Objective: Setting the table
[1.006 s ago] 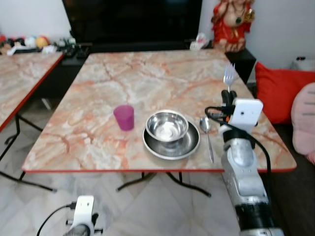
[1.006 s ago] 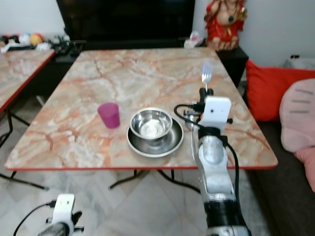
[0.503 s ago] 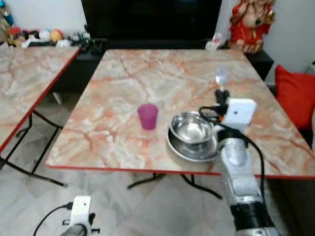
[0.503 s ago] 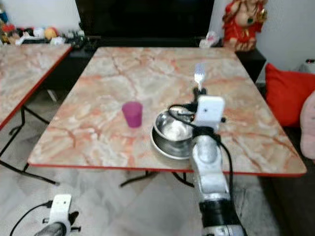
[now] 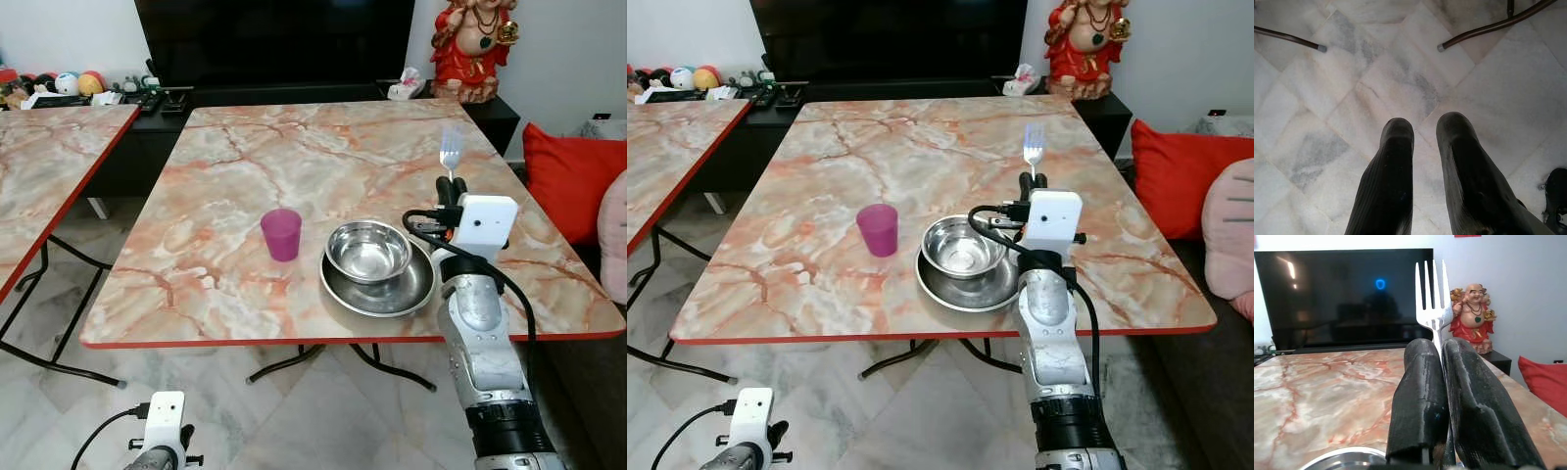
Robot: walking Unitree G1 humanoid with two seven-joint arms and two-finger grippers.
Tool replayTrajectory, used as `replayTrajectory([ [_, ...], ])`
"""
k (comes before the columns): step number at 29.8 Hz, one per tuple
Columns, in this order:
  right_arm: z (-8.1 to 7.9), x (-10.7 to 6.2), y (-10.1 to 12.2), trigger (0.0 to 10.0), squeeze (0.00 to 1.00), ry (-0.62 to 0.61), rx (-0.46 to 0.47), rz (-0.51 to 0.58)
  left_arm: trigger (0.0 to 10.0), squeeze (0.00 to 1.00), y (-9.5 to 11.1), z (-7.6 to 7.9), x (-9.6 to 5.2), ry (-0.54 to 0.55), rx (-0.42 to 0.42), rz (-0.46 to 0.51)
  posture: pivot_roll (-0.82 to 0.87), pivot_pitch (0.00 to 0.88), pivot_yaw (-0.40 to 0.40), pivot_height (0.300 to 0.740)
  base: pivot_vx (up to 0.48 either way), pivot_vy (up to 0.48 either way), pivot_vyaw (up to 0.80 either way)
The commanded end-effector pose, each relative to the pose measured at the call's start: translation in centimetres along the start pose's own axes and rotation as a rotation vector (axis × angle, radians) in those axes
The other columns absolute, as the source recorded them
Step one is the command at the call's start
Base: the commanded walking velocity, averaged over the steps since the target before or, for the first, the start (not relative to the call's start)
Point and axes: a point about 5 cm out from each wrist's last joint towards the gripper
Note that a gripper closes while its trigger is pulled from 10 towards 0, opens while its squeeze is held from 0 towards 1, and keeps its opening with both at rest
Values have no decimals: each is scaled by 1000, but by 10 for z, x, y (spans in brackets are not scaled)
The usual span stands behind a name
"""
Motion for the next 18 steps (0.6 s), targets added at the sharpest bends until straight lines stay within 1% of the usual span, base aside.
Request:
replayTrajectory([
  [1,0,3,4,10000,0,-1,4,8,10000,0,-1,-3,0,11,-4,-6,27,0,32,740,251,0,0],
  [4,5,5,8,10000,0,-16,9,31,10000,0,0,-3,0,10,-4,-4,27,0,32,740,249,0,0],
  [8,7,6,11,10000,0,-22,10,50,10000,0,0,-2,0,6,-3,-2,27,0,31,740,259,0,0],
  [18,6,6,12,10000,0,-24,18,61,10000,0,0,-2,0,4,-3,0,29,0,31,740,272,0,0],
])
Point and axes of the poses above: a point about 5 cm out from each wrist's last joint towards the gripper, its own x axis pointing out of the wrist towards the gripper, its own y axis along the axis of the wrist's last joint, z = x × y, and after that the axes turned 7 degrees about -x, right-handed
